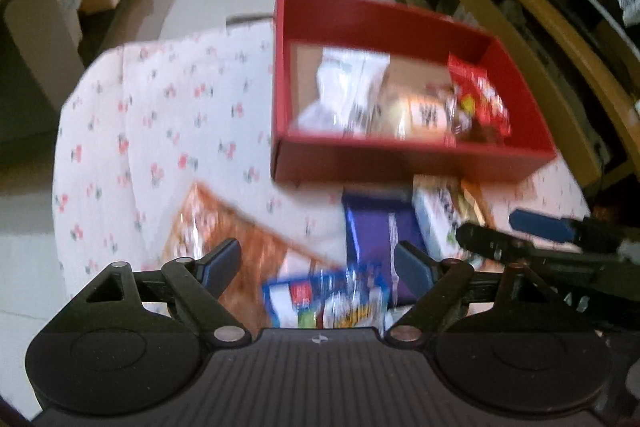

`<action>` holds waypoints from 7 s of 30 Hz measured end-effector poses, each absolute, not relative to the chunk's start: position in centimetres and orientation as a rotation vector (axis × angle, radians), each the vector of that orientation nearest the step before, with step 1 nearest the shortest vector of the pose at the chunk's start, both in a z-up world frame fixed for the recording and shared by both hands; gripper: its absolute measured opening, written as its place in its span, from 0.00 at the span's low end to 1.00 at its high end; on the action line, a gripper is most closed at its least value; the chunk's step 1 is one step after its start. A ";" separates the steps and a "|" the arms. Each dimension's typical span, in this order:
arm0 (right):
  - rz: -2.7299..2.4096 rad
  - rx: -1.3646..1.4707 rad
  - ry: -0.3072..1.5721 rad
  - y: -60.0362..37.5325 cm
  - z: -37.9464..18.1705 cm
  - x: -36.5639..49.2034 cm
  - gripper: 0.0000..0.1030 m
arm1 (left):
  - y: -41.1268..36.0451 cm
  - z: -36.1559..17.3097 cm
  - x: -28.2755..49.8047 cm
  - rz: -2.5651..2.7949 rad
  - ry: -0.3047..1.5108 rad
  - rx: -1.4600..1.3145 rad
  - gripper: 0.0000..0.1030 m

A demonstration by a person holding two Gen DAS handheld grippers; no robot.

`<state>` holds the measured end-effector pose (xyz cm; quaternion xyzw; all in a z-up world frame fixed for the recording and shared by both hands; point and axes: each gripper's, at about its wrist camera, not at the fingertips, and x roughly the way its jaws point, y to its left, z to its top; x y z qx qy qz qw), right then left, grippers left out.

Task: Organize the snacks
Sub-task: 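Grasp the blue printed snack packet with the left gripper, then grasp the white printed pouch with the right gripper while the left holds the blue packet, then carry the blue packet and white pouch over the red tray with both grippers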

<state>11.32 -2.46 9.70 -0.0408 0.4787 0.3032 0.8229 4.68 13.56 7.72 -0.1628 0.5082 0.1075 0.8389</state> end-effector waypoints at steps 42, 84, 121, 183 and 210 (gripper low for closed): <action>0.670 -0.116 1.120 -5.3 8.1 8.7 0.63 | 7.2 3.4 0.3 0.126 1.236 -0.073 0.72; 0.686 -0.093 1.178 -5.5 6.0 5.4 0.37 | 9.7 5.2 -2.1 0.088 1.228 -0.233 0.73; 0.669 -0.087 1.130 -8.1 7.0 4.3 0.22 | 9.4 5.6 -1.9 0.062 1.225 -0.236 0.73; 0.676 -0.084 1.011 -8.7 11.1 4.6 0.60 | 7.0 3.9 -0.2 0.180 1.260 -0.144 0.71; 0.645 0.032 0.897 -7.5 14.7 11.3 0.60 | 9.9 12.1 9.3 0.130 1.020 -0.230 0.71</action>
